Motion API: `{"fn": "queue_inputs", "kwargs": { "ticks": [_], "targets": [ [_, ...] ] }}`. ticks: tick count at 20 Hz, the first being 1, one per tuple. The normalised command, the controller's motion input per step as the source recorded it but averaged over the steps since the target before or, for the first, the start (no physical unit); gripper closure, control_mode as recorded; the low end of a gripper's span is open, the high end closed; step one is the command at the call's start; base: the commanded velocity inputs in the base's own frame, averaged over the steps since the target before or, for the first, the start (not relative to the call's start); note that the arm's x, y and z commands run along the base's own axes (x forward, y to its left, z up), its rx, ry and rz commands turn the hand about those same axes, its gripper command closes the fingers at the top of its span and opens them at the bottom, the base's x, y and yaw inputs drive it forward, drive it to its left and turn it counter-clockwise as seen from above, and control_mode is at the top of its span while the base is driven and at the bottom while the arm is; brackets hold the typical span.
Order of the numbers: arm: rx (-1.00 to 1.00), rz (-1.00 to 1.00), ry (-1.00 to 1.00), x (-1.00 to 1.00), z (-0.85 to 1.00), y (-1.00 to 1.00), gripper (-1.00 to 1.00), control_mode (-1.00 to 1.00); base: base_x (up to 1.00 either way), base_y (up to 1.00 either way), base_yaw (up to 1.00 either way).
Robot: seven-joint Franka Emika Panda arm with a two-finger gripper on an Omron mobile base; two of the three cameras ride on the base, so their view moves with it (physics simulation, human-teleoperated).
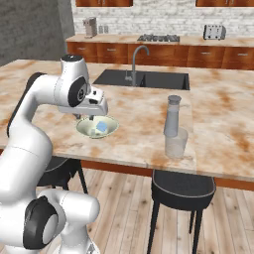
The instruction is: There are two ice cubes in the ice bowl. Place both ice cubes in the glass cup.
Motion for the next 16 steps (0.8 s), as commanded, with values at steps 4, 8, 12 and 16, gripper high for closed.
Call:
{"fn": "queue_inputs", "kwargs": {
  "ticks": [4,8,12,16],
  "targets": [
    [0.00,-0.06,-0.01,0.00,-0.05,0.04,-1.00,-1.00,0.00,0.00,0.00],
    [0.00,-0.12,0.00,0.51,-0.17,0.74,-1.00,-1.00,0.00,0.00,0.00],
    [0.09,-0.10,0.09,0.82,-0.26,0.54,-1.00,-1.00,0.00,0.00,0.00],
    [0.03,0.00,0.10,0.21,-0.23,0.08,-1.00,-1.00,0.00,0.00,0.00]
  ]
}}
